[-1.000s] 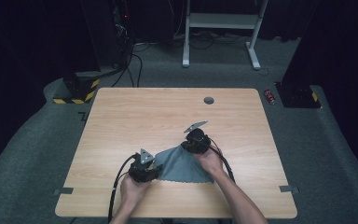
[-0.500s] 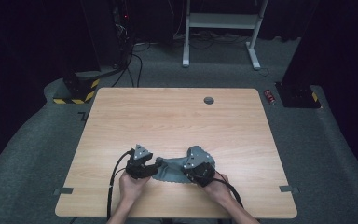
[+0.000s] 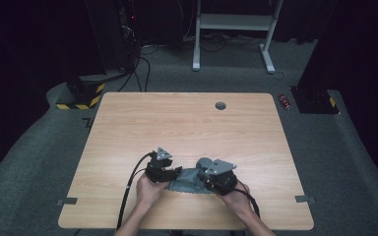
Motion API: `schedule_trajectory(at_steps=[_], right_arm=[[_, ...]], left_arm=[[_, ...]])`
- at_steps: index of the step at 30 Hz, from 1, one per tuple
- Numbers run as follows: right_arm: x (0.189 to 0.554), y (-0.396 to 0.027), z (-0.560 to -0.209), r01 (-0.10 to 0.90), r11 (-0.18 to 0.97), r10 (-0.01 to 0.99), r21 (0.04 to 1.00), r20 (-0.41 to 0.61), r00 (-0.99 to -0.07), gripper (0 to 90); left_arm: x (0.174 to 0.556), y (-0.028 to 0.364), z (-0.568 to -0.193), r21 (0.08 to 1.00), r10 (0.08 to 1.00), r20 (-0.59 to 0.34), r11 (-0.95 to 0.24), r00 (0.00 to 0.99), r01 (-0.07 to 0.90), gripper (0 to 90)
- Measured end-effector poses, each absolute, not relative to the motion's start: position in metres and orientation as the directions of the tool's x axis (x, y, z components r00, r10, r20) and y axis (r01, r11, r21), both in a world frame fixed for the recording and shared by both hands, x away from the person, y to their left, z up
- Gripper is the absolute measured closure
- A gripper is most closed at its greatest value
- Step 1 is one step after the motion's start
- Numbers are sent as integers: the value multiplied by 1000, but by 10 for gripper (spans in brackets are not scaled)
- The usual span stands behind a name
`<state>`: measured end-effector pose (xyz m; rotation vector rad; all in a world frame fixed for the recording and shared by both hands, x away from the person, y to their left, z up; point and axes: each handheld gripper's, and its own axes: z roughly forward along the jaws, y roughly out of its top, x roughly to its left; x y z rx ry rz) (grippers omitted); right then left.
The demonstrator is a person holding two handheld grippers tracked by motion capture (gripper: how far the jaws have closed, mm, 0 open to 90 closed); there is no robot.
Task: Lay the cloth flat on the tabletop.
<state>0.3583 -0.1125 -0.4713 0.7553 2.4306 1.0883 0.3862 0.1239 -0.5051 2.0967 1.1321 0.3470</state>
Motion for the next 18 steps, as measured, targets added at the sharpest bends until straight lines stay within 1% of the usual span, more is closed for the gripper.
schedule_trajectory(at_steps=[2, 5, 6, 7, 8, 9, 10, 11, 12, 13, 15, 16, 17, 18], right_arm=[[368, -116, -465, 345, 539, 646, 768, -114, -755, 632], [376, -116, -464, 360, 546, 661, 756, -126, -739, 605], [381, -115, -465, 374, 551, 665, 746, -122, -737, 590], [388, -112, -471, 406, 566, 669, 717, -111, -735, 591], [390, -111, -475, 425, 573, 670, 700, -102, -735, 628], [392, -110, -478, 431, 587, 662, 685, -99, -743, 698], [392, -110, -478, 431, 587, 662, 685, -99, -743, 698], [392, -109, -481, 434, 598, 655, 673, -99, -749, 769], [390, -110, -484, 428, 612, 643, 665, -104, -759, 885], [390, -110, -484, 428, 612, 643, 665, -104, -759, 885], [386, -115, -481, 414, 605, 644, 680, -112, -757, 898], [386, -115, -481, 414, 605, 644, 680, -112, -757, 898], [385, -120, -476, 402, 590, 650, 701, -116, -751, 899], [385, -120, -476, 402, 590, 650, 701, -116, -751, 899]], left_arm=[[387, 120, -507, 690, 808, -82, -377, 584, 618, 520], [388, 117, -509, 678, 803, -69, -397, 592, 618, 545], [388, 116, -510, 673, 798, -66, -408, 599, 617, 564], [388, 113, -511, 662, 783, -29, -451, 621, 599, 619], [388, 113, -511, 662, 783, -29, -451, 621, 599, 648], [387, 111, -510, 655, 768, -24, -472, 640, 590, 691], [387, 111, -510, 655, 768, -24, -472, 640, 590, 735], [387, 111, -509, 649, 761, -17, -485, 649, 586, 735], [388, 110, -508, 642, 753, -24, -492, 658, 587, 840], [388, 110, -507, 640, 747, -21, -501, 664, 583, 840], [386, 109, -505, 646, 742, -10, -507, 670, 571, 885], [385, 110, -504, 652, 740, -6, -507, 672, 564, 885], [382, 113, -499, 675, 744, -2, -492, 668, 550, 887], [382, 113, -499, 675, 744, -2, -492, 668, 550, 887]])
